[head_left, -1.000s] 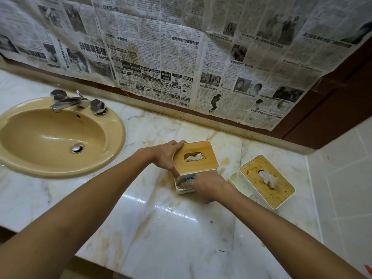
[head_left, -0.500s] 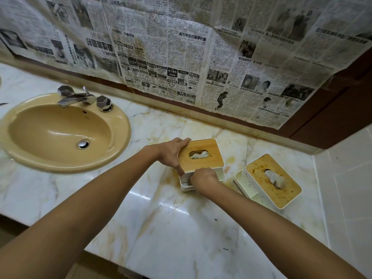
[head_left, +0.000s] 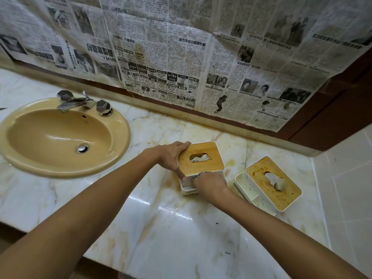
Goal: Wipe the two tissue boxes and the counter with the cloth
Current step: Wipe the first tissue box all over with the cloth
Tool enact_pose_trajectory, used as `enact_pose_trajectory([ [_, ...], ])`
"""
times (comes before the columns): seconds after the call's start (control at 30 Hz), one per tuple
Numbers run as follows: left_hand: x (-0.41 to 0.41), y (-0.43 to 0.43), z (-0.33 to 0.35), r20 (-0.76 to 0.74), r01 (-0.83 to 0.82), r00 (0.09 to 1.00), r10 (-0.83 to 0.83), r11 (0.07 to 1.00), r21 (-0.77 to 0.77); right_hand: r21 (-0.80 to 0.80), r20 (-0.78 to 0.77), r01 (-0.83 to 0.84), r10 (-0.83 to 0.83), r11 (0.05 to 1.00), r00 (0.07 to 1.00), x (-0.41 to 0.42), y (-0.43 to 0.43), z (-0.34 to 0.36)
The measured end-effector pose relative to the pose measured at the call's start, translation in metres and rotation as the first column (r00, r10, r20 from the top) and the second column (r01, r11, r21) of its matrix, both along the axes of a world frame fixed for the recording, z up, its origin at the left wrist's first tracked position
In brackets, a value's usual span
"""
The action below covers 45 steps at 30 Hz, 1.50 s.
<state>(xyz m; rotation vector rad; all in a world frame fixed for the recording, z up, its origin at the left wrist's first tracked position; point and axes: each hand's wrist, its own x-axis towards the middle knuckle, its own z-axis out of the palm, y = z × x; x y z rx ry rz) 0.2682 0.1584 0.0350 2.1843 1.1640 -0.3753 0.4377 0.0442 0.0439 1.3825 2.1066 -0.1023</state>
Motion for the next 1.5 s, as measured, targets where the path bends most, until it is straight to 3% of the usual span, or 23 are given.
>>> enact_pose_trajectory([
  [0.2,-0.001,0.000,-0.002,0.019,-0.003,1.000,0.003,1.000,-0.011,-0.110,0.073,0.079,-0.071,0.991,0.995,-0.006,0.011,-0.006],
  [0.43,-0.002,0.000,-0.004,0.033,-0.003,0.999,0.003,1.000,0.002,-0.160,0.091,0.349,-0.338,0.923,0.937,-0.020,0.025,-0.040],
  [0.63,-0.003,-0.001,-0.002,0.026,-0.011,1.000,0.011,1.000,0.006,-0.128,0.073,0.233,-0.226,0.964,0.971,-0.016,0.020,-0.029],
  [0.8,-0.004,0.000,-0.004,0.048,-0.015,0.999,0.015,1.000,-0.007,-0.060,-0.124,0.127,-0.133,0.990,0.983,0.002,0.006,0.018],
  [0.93,-0.005,0.001,-0.007,0.083,-0.023,0.996,0.024,1.000,-0.017,-0.129,-0.370,0.232,-0.264,0.964,0.891,0.023,-0.005,0.033],
  [1.03,-0.006,0.001,-0.010,0.114,-0.026,0.993,0.028,1.000,-0.015,-0.161,-0.430,0.291,-0.333,0.943,0.839,0.029,-0.017,0.023],
  [1.13,-0.008,0.000,-0.011,0.144,-0.032,0.989,0.032,0.999,0.000,0.028,-0.495,0.330,-0.273,0.944,0.825,0.025,-0.032,0.010],
  [1.3,-0.012,-0.005,-0.016,0.212,-0.063,0.975,0.058,0.998,0.016,0.317,-0.549,0.426,-0.202,0.847,0.811,0.025,-0.045,-0.004],
  [1.37,-0.014,-0.009,-0.017,0.241,-0.079,0.968,0.072,0.997,0.020,0.374,-0.571,0.411,-0.143,0.832,0.809,0.032,-0.042,-0.012],
  [1.5,-0.021,-0.014,-0.021,0.285,-0.154,0.946,0.157,0.987,-0.033,0.363,-0.704,0.417,-0.048,0.833,0.709,0.034,-0.037,-0.019],
])
